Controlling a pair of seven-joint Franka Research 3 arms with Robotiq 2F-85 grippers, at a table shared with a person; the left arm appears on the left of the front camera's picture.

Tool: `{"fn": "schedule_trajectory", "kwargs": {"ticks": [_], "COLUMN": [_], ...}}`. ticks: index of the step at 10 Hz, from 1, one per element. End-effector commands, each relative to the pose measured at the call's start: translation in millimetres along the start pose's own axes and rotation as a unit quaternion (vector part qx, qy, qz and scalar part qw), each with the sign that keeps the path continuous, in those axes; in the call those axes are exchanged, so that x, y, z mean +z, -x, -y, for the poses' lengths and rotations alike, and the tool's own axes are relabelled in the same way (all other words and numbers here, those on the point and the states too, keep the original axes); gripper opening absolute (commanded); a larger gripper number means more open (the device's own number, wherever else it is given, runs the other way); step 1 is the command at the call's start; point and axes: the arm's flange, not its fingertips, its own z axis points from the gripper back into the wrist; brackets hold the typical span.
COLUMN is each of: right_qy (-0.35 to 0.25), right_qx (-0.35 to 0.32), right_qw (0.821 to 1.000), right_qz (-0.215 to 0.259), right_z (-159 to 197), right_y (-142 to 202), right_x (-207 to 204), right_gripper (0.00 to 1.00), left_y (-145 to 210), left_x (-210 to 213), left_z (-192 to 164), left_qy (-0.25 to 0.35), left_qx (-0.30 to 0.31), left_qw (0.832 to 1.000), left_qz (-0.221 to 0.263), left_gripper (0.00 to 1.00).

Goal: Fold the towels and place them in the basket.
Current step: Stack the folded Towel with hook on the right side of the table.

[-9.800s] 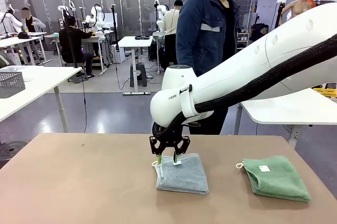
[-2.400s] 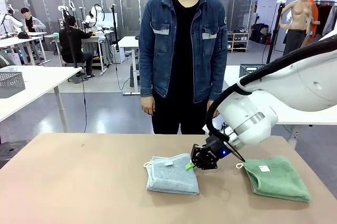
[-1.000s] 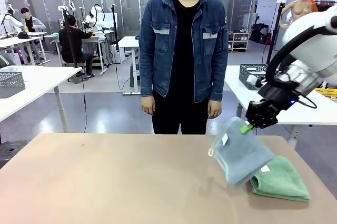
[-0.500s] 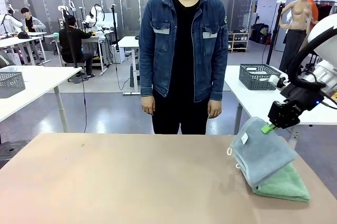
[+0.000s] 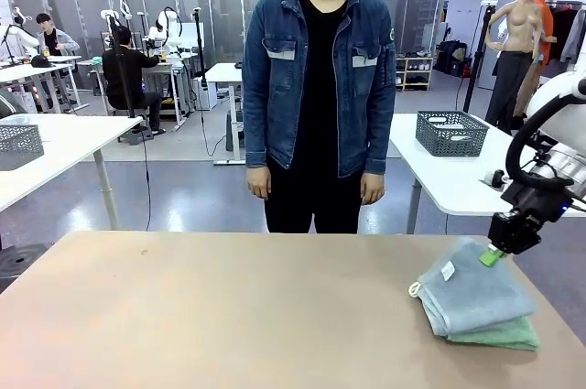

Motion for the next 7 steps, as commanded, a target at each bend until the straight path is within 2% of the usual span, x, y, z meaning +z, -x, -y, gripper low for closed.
{"fn": "schedule_trajectory", "kwargs": {"ticks": [1, 2, 3, 4, 5, 6, 7], "right_qy": [0.066, 0.081, 0.084, 0.087, 0.093, 0.103, 0.109], "right_qx": [-0.044, -0.058, -0.064, -0.067, -0.072, -0.080, -0.081], "right_qw": [0.997, 0.995, 0.994, 0.994, 0.993, 0.991, 0.991], "right_qz": [-0.007, -0.005, 0.000, 0.003, 0.006, 0.008, 0.011], "right_z": [-3, 0, 1, -1, -3, -9, -16], "right_y": [1, 3, 5, 7, 9, 11, 12], "right_x": [-8, -13, -19, -22, -23, -22, -22], "right_gripper": [0.05, 0.05, 0.39, 0.39, 0.74, 0.42, 1.00], "left_y": [1, 1, 1, 1, 1, 1, 1], "left_x": [1, 1, 1, 1, 1, 1, 1], "left_z": [0, 0, 0, 0, 0, 0, 0], "left_qy": [-0.003, -0.003, -0.003, -0.003, -0.003, -0.003, -0.003], "left_qx": [0.000, 0.000, 0.000, 0.000, 0.000, 0.000, 0.000], "left_qw": [1.000, 1.000, 1.000, 1.000, 1.000, 1.000, 1.000], "left_qz": [0.001, 0.001, 0.001, 0.001, 0.001, 0.001, 0.001], "left_gripper": [1.00, 1.00, 1.00, 1.00, 1.00, 1.00, 1.00]}}
